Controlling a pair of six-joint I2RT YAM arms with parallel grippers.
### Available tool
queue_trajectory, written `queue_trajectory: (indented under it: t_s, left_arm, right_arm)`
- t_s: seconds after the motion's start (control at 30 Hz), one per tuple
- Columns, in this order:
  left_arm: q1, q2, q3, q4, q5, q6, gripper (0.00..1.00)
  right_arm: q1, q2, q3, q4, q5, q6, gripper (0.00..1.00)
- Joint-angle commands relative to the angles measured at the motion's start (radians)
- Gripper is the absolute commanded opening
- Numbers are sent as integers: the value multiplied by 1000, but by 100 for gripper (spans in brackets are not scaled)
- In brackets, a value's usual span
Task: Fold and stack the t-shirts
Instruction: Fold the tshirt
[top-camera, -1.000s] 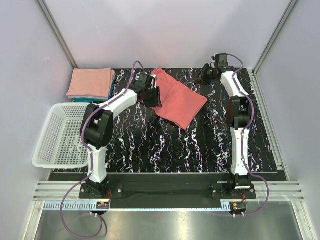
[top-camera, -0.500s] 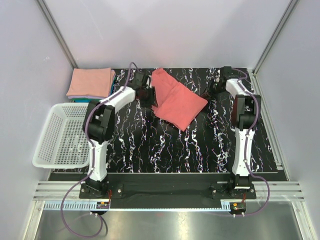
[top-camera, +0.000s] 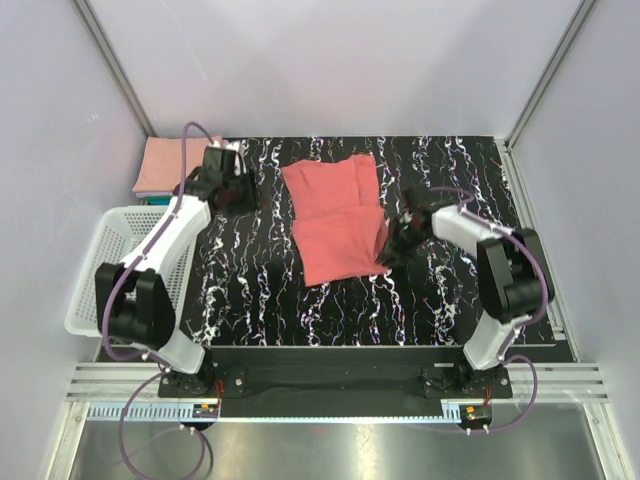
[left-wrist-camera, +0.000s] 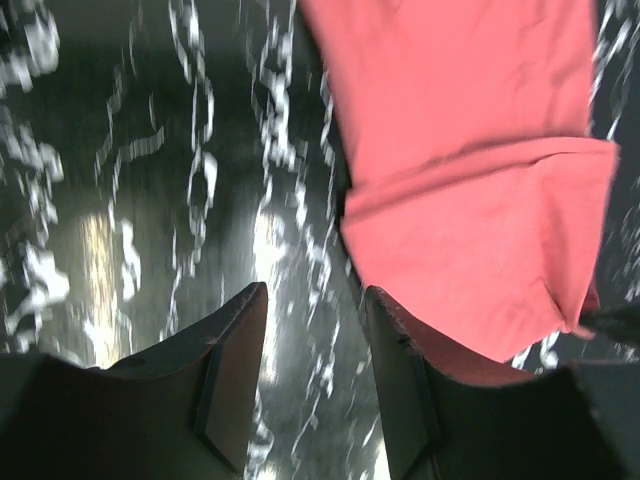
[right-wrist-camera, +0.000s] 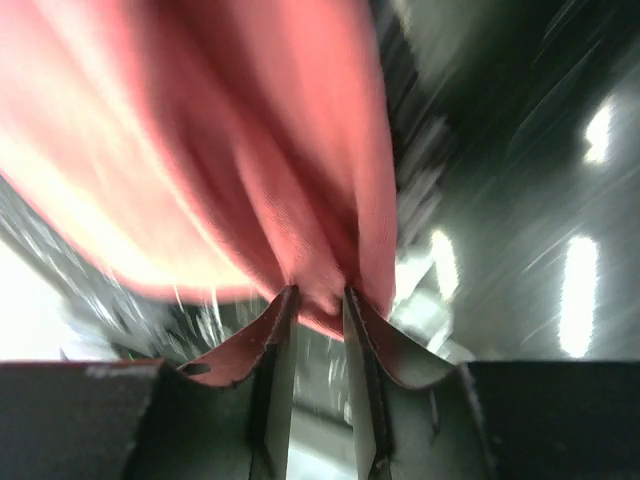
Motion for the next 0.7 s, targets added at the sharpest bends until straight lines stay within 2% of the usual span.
queue_trajectory:
  t_s: [0.0, 0.13, 0.2, 0.3, 0.37, 0.47, 0.67]
  left_arm:
    - [-8, -108, -184, -3, 93, 31, 49]
    - [-14, -217, -343, 51, 232, 9, 51]
    - [-28, -234, -396, 114, 318, -12, 53]
    - [-76, -209, -417, 131, 329, -29, 53]
    - [-103, -184, -414, 134, 294, -20, 53]
    - [-113, -147, -425, 172, 292, -8, 54]
    - [-122, -37, -454, 257, 347, -22, 53]
  right_arm:
    - [116, -157, -120, -35, 77, 126, 32]
    - [114, -289, -112, -108, 172, 108, 37]
    - [113, -258, -7, -188, 197, 8, 42]
    - [109, -142, 161, -298, 214, -124, 46]
    - [111, -80, 228, -285, 122, -206, 50]
    - [109, -19, 261, -250, 23, -241, 52]
    - [111, 24, 204, -171, -102, -245, 50]
